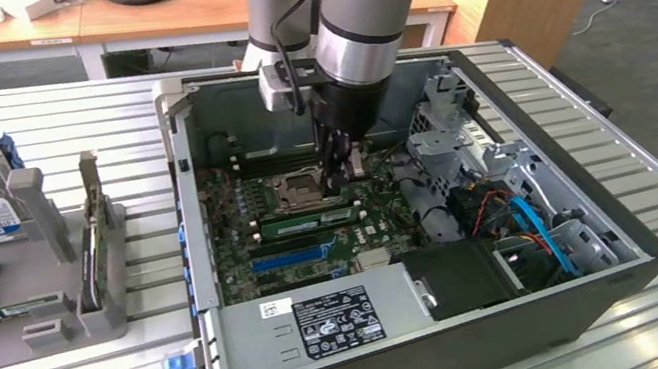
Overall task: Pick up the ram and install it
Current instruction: 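Press down the ram until it locks into place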
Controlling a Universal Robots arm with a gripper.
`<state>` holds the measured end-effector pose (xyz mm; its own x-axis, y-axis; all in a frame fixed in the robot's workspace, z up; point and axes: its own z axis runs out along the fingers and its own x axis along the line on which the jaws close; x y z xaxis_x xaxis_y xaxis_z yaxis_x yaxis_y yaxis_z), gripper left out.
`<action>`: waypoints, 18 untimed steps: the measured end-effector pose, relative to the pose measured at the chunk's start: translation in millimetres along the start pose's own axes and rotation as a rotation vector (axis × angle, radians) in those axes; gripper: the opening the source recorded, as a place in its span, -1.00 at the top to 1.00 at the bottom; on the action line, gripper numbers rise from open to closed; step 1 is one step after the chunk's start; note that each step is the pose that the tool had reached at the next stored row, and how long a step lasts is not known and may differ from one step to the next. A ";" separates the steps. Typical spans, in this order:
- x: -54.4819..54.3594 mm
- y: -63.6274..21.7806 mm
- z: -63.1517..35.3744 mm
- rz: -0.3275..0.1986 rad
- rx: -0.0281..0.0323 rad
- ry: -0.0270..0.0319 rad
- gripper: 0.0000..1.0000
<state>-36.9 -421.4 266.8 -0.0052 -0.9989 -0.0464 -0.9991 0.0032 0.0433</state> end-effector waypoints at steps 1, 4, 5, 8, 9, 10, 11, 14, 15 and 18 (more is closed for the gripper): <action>0.0 0.0 0.0 0.000 0.0000 -0.0001 0.66; 0.0 0.0 0.0 0.000 0.0000 0.0000 0.79; 0.0 0.0 0.0 0.000 0.0000 0.0000 0.79; 0.0 0.0 0.0 0.000 0.0002 0.0000 0.79; 0.0 0.0 0.1 0.000 0.0011 -0.0001 0.79; 0.0 0.0 0.1 0.000 0.0026 -0.0002 0.79; 0.0 -0.1 0.1 0.000 0.0042 -0.0001 0.79; 0.0 -0.7 0.3 -0.001 0.0108 -0.0001 0.79; 0.0 -1.2 0.3 -0.001 0.0136 -0.0001 0.79; 0.0 -2.9 0.3 -0.002 0.0237 -0.0001 0.79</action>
<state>-34.0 -421.4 266.3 -0.0033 -0.9989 -0.0466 -0.9998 0.0024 0.0196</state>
